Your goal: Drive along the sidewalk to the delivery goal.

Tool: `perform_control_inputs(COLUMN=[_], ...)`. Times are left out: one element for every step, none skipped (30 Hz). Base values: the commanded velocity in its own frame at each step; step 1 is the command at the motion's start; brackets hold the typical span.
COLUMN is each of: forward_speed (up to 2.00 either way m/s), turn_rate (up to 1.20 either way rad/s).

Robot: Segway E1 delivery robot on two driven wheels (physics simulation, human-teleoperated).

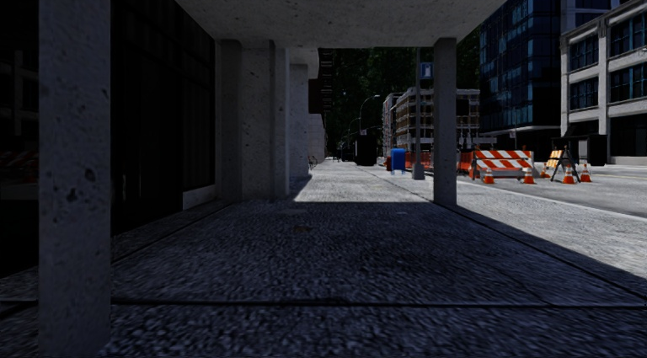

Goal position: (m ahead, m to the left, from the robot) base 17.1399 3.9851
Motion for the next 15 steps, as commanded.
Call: perform_control_inputs(forward_speed=[1.91,1.91,1.91,1.92,1.93,1.93,1.93,1.93,1.93,1.93,1.93,1.93,1.93,1.93,1.93], turn_rate=[0.00,0.00,0.00,-0.08,-0.17,-0.22,-0.22,-0.23,-0.23,-0.23,-0.23,-0.23,-0.23,-0.23,-0.23])
